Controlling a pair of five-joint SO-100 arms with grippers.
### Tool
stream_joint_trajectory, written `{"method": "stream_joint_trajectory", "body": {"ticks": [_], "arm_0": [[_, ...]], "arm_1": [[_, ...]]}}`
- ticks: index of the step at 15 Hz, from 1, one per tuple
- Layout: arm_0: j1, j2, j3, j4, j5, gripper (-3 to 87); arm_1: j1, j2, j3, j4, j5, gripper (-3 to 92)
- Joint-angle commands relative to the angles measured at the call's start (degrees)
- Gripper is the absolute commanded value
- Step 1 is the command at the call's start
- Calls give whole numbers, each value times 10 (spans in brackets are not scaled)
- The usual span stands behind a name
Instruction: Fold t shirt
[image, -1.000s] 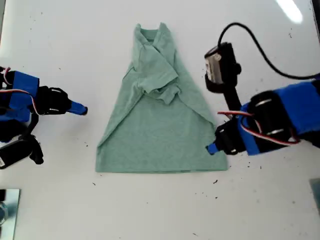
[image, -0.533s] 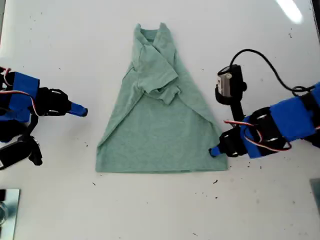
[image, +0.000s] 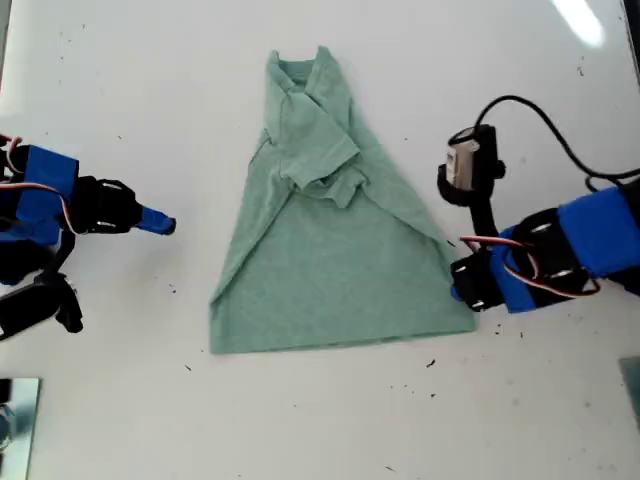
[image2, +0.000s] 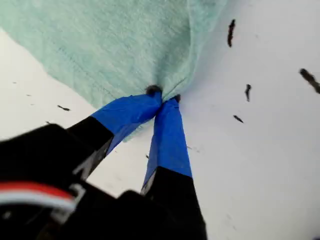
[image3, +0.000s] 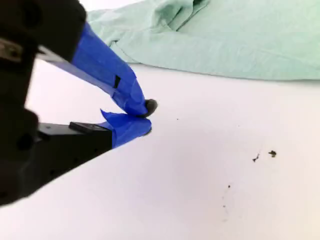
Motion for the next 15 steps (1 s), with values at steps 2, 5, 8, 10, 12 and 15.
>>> {"method": "stream_joint_trajectory", "body": {"ticks": [2,5,8,10,12,15], "arm_0": [[8,8,-4,-4,0,-3],[7,12,-4,-2,0,-3],[11,17,-4,1,-4,-3],[11,17,-4,1,-4,-3],[10,17,-4,1,-5,-3],[11,18,-4,3,-7,-3]], "arm_1": [[26,-4,-294,304,-77,-5],[34,-34,-436,347,-127,-6],[39,-70,-463,323,-137,-6],[37,-153,-542,290,-140,-6],[34,-265,-642,252,-145,-6],[34,-383,-743,142,-159,-6]]}}
